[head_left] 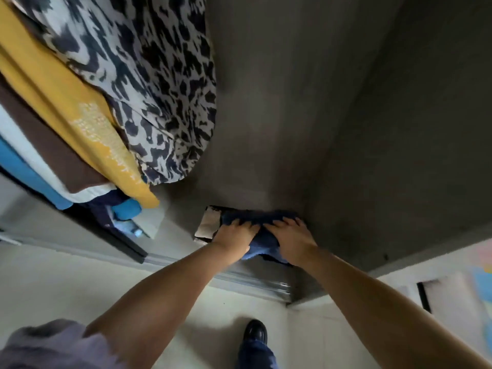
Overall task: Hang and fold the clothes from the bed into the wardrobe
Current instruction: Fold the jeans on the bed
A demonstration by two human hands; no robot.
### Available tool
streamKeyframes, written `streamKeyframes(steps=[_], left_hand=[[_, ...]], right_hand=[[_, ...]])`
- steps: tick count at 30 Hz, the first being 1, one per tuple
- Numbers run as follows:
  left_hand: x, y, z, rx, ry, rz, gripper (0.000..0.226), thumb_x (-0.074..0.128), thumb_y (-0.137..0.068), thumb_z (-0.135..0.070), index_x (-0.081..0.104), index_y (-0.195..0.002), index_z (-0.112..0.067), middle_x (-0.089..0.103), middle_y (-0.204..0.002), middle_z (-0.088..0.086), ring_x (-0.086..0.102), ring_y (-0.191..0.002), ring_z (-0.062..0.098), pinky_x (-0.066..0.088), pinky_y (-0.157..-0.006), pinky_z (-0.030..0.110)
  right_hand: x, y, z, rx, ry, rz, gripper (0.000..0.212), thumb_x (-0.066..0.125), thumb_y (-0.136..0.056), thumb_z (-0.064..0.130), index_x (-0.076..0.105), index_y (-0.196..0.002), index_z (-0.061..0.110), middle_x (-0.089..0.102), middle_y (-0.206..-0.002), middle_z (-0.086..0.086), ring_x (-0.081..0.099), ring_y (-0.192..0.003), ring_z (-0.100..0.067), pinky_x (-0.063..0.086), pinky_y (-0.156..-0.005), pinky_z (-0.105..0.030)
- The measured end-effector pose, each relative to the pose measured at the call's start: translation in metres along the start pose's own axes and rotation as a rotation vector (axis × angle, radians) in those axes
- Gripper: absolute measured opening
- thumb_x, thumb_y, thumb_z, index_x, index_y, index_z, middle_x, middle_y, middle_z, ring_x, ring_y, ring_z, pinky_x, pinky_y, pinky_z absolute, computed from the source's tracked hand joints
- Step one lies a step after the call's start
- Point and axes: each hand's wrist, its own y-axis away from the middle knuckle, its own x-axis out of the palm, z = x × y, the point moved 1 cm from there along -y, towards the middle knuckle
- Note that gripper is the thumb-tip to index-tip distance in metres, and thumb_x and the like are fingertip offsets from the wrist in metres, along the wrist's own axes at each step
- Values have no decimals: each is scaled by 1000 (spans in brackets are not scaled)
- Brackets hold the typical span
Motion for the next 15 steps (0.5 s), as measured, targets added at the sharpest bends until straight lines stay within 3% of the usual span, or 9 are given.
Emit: streamKeyframes(steps=[3, 8, 12, 15], left_hand=[[24, -63, 17, 27, 0, -1, 69, 52, -94, -26, 15, -152, -19, 25, -155, 7, 25, -140, 32, 29, -110, 49], [69, -164, 25, 75, 33, -110, 61, 41, -100, -30, 10, -153, -23, 14, -159, 4, 13, -145, 33, 23, -113, 52], [139, -243, 15, 139, -19, -256, 63, 41, -100, -26, 6, -153, -29, 6, -161, 5, 5, -146, 38, 19, -112, 61], [209, -289, -5, 188, -6, -250, 68, 41, -100, -25, 0, -153, -29, -1, -161, 4, -2, -146, 39, 10, -111, 63]], right_hand=[[16, -55, -29, 19, 31, -83, 61, 49, -96, 25, 23, -150, 30, 29, -155, 1, 23, -142, -24, 11, -118, -46], [59, -126, -79, 136, 84, -200, 59, 45, -97, 18, 23, -150, 31, 27, -156, 0, 18, -144, -28, 7, -117, -54], [133, -173, -115, 301, 89, -282, 65, 45, -97, 21, 15, -152, 34, 16, -160, 1, 8, -147, -28, 2, -115, -60], [215, -200, -138, 394, 93, -304, 70, 51, -94, 24, 13, -153, 33, 14, -160, -1, 6, -147, -29, -2, -114, -58]])
